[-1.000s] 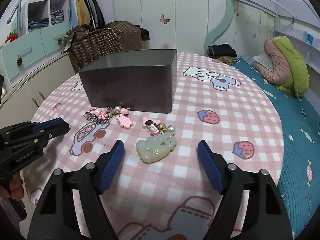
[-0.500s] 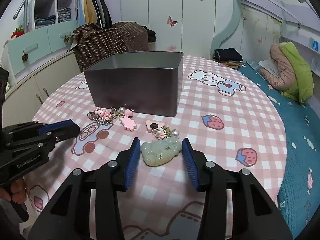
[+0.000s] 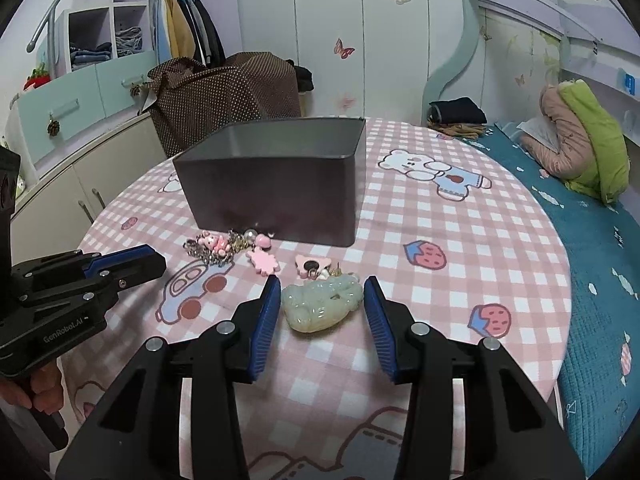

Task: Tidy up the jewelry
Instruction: 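Grasp and lift the green jade pendant with the right tool while the left holds the pink charm, then carry the pink charm in the left tool over the box while the right carries the jade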

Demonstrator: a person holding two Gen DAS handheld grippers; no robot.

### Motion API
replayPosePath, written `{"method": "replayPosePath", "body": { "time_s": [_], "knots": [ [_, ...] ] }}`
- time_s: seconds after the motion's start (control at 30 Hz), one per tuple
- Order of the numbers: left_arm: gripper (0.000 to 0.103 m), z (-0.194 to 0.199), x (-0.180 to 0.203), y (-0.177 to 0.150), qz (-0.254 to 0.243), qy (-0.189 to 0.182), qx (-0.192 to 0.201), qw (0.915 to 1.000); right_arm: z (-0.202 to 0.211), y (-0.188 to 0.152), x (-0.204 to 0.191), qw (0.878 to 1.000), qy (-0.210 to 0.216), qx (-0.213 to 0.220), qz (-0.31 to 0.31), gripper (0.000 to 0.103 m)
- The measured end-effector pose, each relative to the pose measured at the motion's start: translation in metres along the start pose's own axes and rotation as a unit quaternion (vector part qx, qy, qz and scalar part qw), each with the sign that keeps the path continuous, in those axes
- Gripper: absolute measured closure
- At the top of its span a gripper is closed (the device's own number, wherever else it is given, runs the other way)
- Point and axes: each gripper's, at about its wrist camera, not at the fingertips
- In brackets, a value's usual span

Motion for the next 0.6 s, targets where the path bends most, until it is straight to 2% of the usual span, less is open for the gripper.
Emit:
{"method": "replayPosePath", "body": {
  "time_s": [0.37, 0.6],
  "knots": [
    [0.089, 0.013, 0.009, 0.017, -0.011, 0.000, 0.033, 0.9994, 0.013, 0.022, 0.004, 0.999, -0.002, 0.034, 0.005, 0.062],
    [0.089, 0.019, 0.023, 0.035, -0.024, -0.012, 0.060, 0.9978, 0.020, 0.047, 0.007, 0.997, -0.002, 0.073, 0.012, 0.062]
  ]
}}
Point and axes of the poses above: each gripper's, at about its wrist camera, not at the fingertips, and z roughly against the way its jaws point, x to its right, y to its top, and after that the axes turned 15 degrees about z, right-handed
